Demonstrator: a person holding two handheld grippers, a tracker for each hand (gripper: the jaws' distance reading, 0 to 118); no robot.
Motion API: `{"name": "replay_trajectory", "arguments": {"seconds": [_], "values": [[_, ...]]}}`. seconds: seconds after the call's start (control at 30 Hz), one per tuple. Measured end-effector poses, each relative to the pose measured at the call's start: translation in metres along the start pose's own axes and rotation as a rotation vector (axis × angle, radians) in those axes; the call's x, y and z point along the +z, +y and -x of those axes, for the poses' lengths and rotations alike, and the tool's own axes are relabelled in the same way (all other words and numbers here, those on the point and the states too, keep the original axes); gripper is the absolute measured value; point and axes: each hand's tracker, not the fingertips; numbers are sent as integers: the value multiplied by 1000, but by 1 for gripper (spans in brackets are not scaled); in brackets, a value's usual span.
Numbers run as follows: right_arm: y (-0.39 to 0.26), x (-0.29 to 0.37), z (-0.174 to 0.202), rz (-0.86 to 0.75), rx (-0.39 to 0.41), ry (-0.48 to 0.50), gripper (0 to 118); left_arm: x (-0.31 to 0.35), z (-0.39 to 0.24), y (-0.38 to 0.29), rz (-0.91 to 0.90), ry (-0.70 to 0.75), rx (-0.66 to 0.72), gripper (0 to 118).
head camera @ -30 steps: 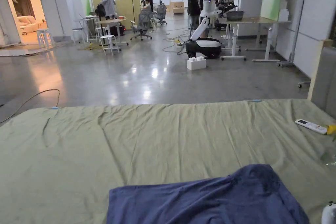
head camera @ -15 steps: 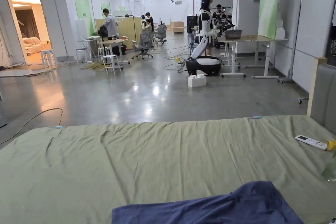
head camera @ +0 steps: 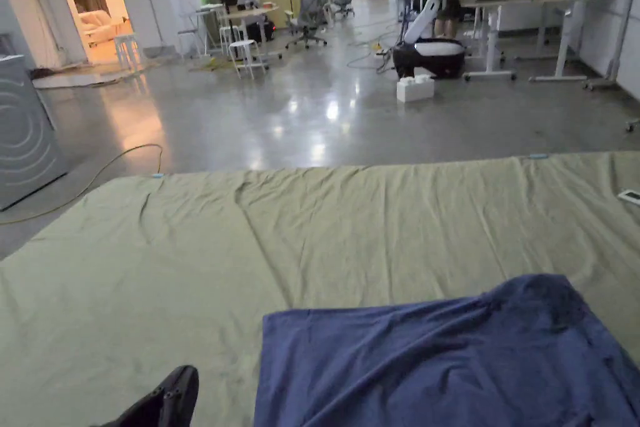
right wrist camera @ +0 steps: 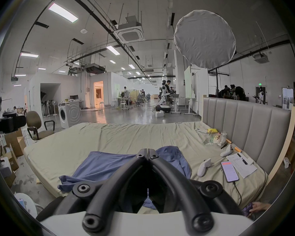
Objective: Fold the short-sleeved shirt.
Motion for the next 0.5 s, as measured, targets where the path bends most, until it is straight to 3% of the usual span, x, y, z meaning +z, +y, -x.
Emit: {"name": "replay_trajectory", "arguments": {"seconds": [0.2, 0.23, 0.3, 0.33, 0.5], "values": [[-21, -8, -10, 108, -49, 3, 0, -36, 22, -63, 234, -2, 100, 4], [-26, -9, -13, 142, -79, -3, 0, -43, 25, -74, 263, -16, 122, 16], [-29, -11, -16, 131, -80, 0, 0, -57, 33, -106, 297, -95, 173, 56], [-31, -11, -17, 142, -86, -1, 0, -61, 35, -117, 315, -128, 184, 67], [-43, -14, -20, 215, -84, -35, 0, -91, 27, -170, 475, -162, 107, 71]]}}
